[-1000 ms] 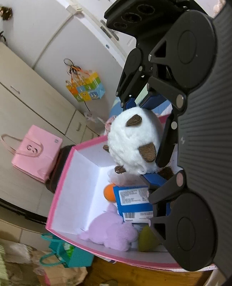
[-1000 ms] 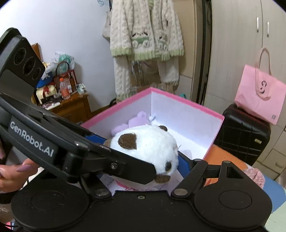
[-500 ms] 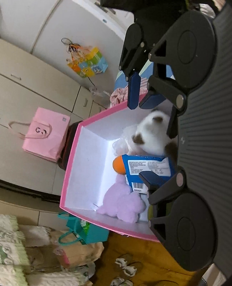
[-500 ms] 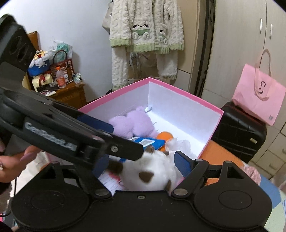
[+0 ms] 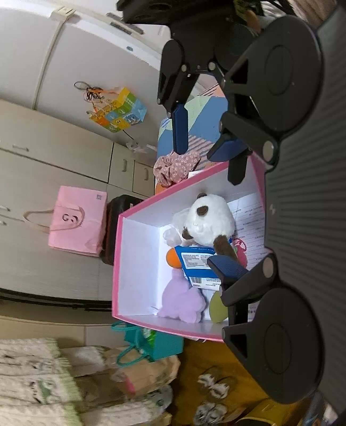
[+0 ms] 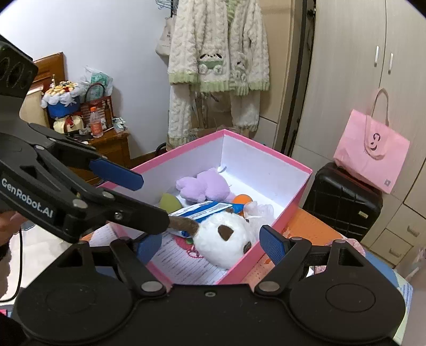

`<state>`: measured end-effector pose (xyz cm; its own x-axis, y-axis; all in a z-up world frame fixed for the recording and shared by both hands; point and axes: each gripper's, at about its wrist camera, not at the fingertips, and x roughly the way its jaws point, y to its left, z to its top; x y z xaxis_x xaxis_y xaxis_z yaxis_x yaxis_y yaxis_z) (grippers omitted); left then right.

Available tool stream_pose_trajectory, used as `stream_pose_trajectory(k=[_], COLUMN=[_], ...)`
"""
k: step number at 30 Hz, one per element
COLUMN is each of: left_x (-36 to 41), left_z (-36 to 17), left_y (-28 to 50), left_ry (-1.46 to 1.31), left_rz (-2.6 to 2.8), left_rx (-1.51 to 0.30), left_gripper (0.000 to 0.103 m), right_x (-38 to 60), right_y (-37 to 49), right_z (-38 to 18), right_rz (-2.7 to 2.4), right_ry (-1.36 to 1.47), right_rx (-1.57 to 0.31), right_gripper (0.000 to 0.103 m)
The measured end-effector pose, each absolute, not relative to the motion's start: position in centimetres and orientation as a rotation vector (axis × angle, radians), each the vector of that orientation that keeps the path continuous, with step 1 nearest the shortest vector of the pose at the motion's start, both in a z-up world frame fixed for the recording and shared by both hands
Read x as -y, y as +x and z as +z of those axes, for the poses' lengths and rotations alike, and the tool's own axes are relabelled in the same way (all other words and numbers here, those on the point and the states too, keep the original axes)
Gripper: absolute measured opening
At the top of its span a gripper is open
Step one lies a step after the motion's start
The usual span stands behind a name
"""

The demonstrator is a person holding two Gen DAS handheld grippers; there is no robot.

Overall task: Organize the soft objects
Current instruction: 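Move both open tools back toward the scrunchie and tissue pack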

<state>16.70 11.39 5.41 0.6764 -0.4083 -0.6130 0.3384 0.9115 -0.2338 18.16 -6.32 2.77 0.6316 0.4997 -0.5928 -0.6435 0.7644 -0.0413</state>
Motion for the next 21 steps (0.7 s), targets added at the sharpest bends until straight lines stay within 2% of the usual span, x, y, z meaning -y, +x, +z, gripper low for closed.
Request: stream_pose_trajectory(k=[21], left_x=[-6.2], left_z=[8.1], left_y=[7.9], left_ry=[0.037], left_rz=[-0.584], left_rx=[-0.684], left_gripper=[0.078], right_x=[15.8], right_y=[9.4], right_z=[4.1], right_rz=[0.590], right_ry=[-0.148], right_rx=[-0.552], right_gripper=[0.085])
